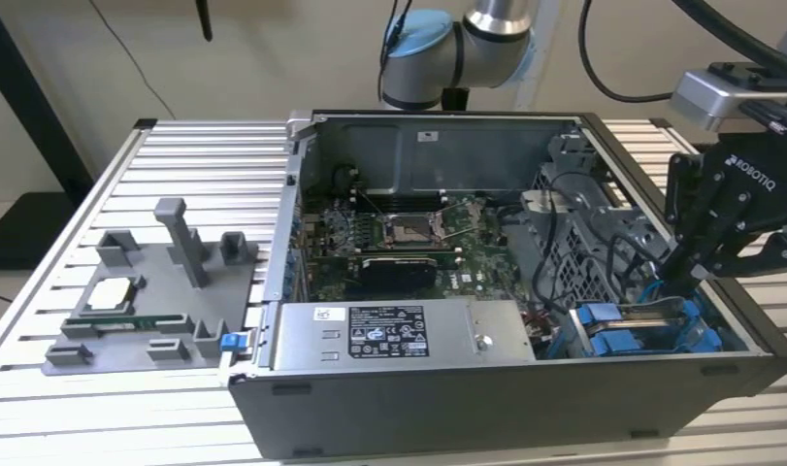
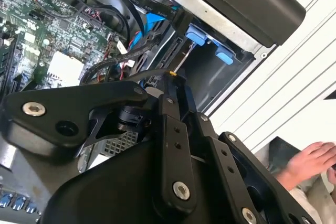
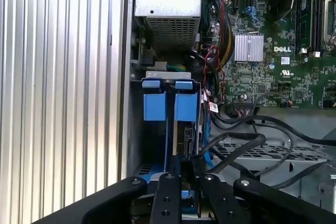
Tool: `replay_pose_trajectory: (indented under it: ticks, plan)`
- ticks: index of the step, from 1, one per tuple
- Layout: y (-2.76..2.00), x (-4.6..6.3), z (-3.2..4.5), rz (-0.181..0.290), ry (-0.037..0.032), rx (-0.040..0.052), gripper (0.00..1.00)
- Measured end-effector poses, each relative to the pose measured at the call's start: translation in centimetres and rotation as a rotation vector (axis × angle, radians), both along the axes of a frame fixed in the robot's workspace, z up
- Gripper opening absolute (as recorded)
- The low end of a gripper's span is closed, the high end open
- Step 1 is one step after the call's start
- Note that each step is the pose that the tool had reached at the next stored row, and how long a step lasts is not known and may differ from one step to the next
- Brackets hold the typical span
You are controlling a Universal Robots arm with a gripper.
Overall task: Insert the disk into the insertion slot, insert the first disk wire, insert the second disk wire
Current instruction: 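Insert the first disk wire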
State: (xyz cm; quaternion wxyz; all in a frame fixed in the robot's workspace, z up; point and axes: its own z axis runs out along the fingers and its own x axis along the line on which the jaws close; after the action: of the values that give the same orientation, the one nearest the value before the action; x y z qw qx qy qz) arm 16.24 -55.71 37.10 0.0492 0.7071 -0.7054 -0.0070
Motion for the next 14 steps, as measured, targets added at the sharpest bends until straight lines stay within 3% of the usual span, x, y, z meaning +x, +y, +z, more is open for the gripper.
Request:
replay_pose_trajectory:
  ticks: [9,11,14]
  plan:
    - [-0.01,0.01,-0.07,0.0,0.0001,0.0035,0.0]
    - [0.0,0.01,-0.15,0.0,0.0,0.0134,0.0]
    - [-0.02,0.01,-0.37,0.0,0.0001,0.039,0.0]
